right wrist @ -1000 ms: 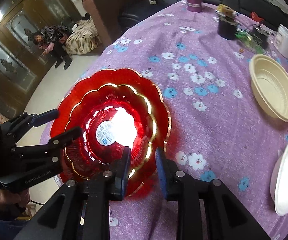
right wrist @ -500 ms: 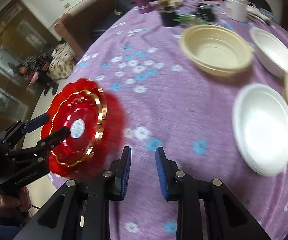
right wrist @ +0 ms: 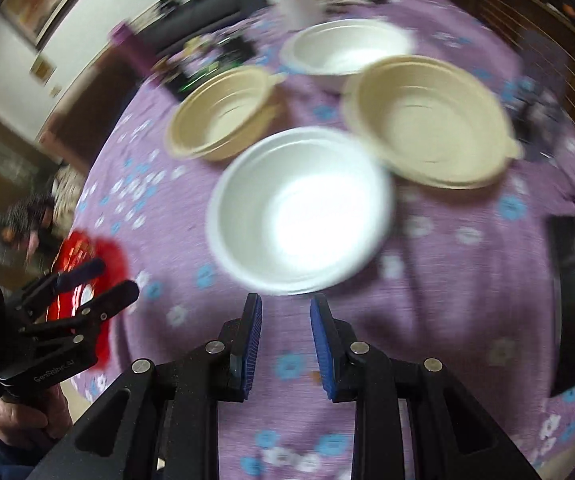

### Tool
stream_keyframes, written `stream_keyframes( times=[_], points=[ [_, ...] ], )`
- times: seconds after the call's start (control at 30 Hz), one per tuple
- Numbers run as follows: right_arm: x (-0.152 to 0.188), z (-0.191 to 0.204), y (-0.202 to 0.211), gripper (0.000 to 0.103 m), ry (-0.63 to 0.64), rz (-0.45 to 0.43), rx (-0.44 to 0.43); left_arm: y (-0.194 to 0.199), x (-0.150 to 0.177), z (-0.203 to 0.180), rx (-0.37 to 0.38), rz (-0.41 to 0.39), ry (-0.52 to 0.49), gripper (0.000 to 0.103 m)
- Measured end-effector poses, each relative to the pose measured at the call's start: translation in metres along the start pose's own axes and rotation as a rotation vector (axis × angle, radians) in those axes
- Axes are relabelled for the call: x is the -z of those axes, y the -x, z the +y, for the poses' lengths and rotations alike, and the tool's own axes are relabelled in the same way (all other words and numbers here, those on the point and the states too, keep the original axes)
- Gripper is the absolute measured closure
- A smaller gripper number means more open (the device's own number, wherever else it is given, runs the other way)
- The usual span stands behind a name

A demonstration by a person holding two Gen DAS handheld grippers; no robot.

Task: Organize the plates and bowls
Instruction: 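Move the left gripper to the white foam bowl and grasp its rim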

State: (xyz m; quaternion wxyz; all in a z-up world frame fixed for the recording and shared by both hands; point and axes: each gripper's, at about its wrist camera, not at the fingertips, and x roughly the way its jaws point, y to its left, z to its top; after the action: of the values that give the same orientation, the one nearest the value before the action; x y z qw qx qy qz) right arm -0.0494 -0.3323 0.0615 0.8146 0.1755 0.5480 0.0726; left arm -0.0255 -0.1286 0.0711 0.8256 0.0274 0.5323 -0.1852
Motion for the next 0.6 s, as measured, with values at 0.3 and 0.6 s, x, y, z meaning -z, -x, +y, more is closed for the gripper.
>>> stream_keyframes(
  times=[0.3, 0.6],
  points=[
    [-0.022, -0.04, 0.009, 0.076, -0.064, -0.04, -0.034, -0.022, -0.029, -0.019, 0.053, -0.005, 0.029, 0.034],
    [-0.036, -0.04, -0.012, 0.076, -0.032, -0.001, -0.056, -0.048, -0.036, -0.029, 0.008, 0.02, 0.008, 0.048]
  ],
)
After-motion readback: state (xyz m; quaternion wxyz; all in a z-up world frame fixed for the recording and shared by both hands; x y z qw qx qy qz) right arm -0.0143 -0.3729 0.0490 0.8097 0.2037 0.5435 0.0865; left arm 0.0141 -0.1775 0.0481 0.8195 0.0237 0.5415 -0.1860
